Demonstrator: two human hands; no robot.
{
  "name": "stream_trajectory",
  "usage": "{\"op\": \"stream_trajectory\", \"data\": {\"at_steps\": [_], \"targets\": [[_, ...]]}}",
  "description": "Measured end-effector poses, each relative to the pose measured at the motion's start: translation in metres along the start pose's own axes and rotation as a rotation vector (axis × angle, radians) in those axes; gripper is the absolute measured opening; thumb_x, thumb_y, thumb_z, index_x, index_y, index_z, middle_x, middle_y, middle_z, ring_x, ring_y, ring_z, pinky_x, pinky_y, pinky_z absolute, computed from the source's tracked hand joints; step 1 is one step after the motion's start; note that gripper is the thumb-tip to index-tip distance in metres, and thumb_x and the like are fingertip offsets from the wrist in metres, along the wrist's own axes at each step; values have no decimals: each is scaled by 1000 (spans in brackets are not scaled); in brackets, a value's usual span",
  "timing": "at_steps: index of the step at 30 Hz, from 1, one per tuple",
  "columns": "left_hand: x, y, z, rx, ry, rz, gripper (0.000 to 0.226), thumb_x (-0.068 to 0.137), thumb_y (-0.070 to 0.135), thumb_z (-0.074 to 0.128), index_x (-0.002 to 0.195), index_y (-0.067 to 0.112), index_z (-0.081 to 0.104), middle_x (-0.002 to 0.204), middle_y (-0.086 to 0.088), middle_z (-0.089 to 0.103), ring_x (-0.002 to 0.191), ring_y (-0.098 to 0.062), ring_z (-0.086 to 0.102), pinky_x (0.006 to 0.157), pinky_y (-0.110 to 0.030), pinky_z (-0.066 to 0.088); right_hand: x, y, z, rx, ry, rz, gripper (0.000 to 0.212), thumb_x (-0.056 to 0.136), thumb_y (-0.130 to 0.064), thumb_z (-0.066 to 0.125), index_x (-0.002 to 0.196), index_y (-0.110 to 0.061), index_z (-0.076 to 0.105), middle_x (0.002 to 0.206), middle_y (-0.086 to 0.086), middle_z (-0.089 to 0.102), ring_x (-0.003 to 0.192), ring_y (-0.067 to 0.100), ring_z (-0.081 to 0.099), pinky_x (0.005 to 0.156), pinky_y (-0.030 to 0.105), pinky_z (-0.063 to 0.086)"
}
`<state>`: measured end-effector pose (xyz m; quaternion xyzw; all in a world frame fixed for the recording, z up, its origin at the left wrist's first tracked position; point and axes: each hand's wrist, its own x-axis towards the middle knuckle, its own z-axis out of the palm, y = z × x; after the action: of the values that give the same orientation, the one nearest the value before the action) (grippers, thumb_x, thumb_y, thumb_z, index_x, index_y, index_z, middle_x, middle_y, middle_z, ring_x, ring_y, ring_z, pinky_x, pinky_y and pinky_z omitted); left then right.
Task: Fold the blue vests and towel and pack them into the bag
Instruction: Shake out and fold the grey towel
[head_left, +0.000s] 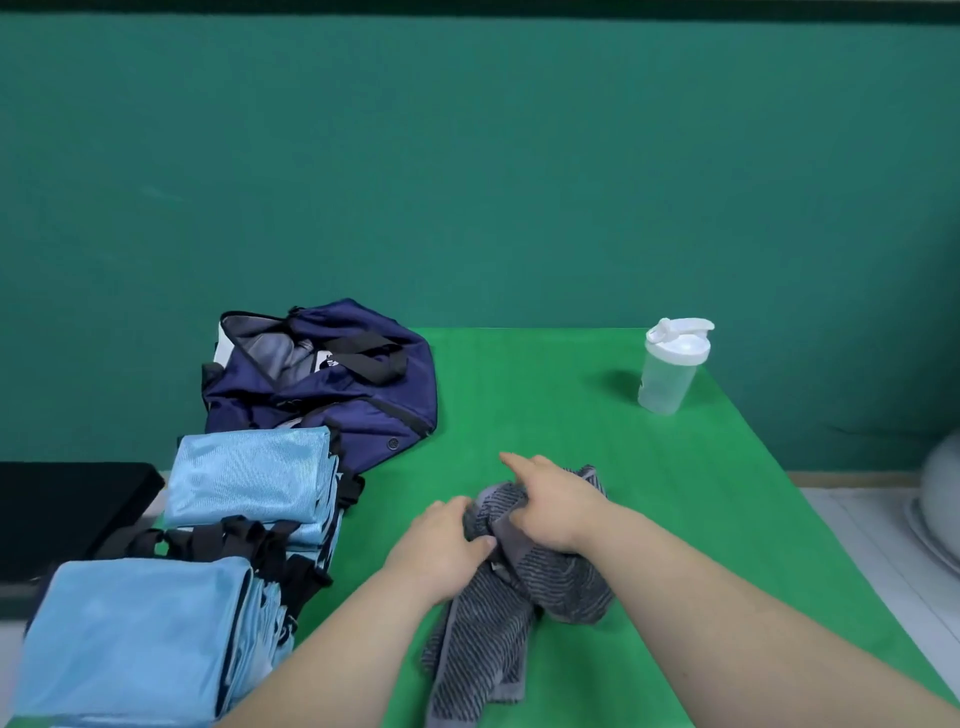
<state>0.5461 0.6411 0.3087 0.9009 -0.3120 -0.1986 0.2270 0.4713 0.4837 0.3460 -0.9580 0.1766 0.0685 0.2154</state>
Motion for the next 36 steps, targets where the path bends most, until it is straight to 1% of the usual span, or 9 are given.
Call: {"op": "stream_trajectory", "data": {"at_steps": [3, 6, 10, 12, 15, 23, 27, 30, 36], "targets": [[10, 3, 8, -43, 14, 3, 19, 86, 43, 67, 98, 28, 63, 105, 1, 65, 96, -18, 61, 75, -27, 42, 8, 5, -5, -99, -57, -39, 33, 85, -23, 59, 118, -23, 63, 116, 5, 59, 111, 27, 59, 90, 29, 45], [8, 12, 2, -122, 75, 51, 21, 86, 38, 68, 77, 27, 52, 88, 5, 62, 82, -16, 57, 66, -29, 36, 0, 11, -15, -62, -5, -84, 10, 81, -31, 63, 90, -28, 60, 111, -1, 48, 101, 23, 56, 90, 30, 45], [-10, 40, -45, -164, 162, 167, 20, 83, 32, 67, 76, 22, 51, 79, 2, 68, 76, -16, 61, 70, -29, 46, -27, 5, -57, 124, 164, -156, 26, 74, -23, 68, 68, -27, 44, 100, 1, 65, 93, 20, 58, 84, 32, 48], [-21, 57, -76, -164, 201, 239, 19, 84, 32, 68, 80, 22, 52, 77, 5, 67, 69, -13, 58, 63, -23, 43, -46, -5, -87, 231, 270, -152, 28, 73, -15, 68, 68, -23, 41, 68, -7, 55, 63, 15, 45, 63, 32, 41], [-38, 81, -124, -146, 229, 339, 21, 85, 40, 71, 83, 28, 54, 71, 12, 63, 60, -3, 49, 58, -20, 37, -73, -18, -137, 303, 411, -197, 28, 72, -10, 68, 71, -24, 44, 56, -14, 45, 56, 7, 35, 56, 27, 33], [-99, 139, -215, 78, 314, 536, 12, 96, 33, 61, 108, 34, 61, 98, 18, 63, 93, -9, 58, 77, -24, 37, -155, -36, -237, 578, 437, -299, 29, 64, -15, 57, 90, -15, 69, 74, 7, 61, 70, 20, 50, 66, 32, 37], [-124, 156, -242, 231, 418, 554, 9, 98, 40, 55, 97, 31, 57, 92, 13, 61, 92, -16, 58, 77, -31, 42, -180, -39, -255, 324, 541, -199, 7, 72, -11, 65, 73, -18, 64, 62, -11, 58, 63, 14, 51, 59, 27, 41], [-136, 161, -258, 303, 441, 535, 23, 97, 49, 53, 89, 28, 56, 82, 13, 61, 83, -16, 58, 75, -32, 46, -196, -38, -267, 337, 553, -168, 22, 78, -10, 76, 71, -19, 57, 59, -10, 55, 53, 10, 52, 47, 28, 47], [-135, 154, -278, 252, 295, 559, 22, 86, 47, 72, 78, 31, 59, 68, 16, 61, 62, -1, 51, 60, -22, 39, -210, -23, -276, 464, 434, -198, 30, 72, -21, 89, 72, -15, 59, 65, -6, 57, 60, 7, 48, 55, 23, 34]]}}
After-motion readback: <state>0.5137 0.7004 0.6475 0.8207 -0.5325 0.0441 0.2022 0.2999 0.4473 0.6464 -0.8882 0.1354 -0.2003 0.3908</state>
